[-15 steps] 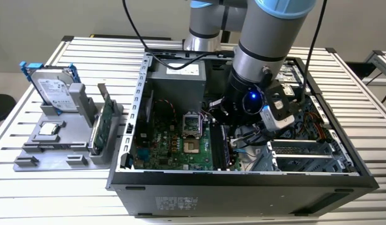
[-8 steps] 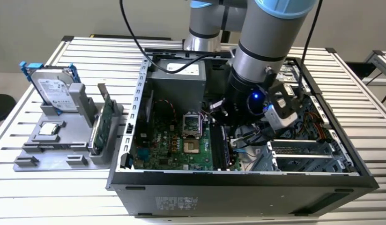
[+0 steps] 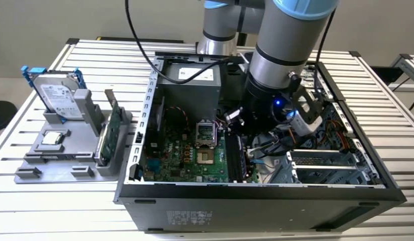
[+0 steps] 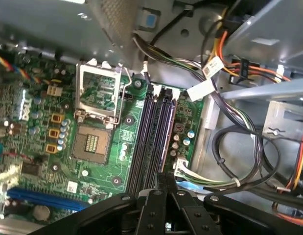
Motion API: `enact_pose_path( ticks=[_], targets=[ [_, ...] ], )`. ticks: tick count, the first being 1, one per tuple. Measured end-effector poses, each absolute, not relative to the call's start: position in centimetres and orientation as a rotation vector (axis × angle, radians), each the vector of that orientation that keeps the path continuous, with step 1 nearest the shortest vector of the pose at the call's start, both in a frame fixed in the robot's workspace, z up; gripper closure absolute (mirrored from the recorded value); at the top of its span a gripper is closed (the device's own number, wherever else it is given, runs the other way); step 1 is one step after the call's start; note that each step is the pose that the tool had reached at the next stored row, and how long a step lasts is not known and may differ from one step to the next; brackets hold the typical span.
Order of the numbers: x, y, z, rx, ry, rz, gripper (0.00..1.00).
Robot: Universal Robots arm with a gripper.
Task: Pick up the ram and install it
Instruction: 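Press down the ram until it locks into place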
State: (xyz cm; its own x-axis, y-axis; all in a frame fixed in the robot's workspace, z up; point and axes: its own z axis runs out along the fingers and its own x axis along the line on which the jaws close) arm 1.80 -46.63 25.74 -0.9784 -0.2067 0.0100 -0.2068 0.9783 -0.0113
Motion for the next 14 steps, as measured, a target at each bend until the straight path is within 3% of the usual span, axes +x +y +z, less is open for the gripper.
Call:
enact_pose_path(
  ticks=[14],
  targets=[
    [1.8, -46.63, 25.7, 0.719, -3.051, 0.021, 1.0]
  ],
)
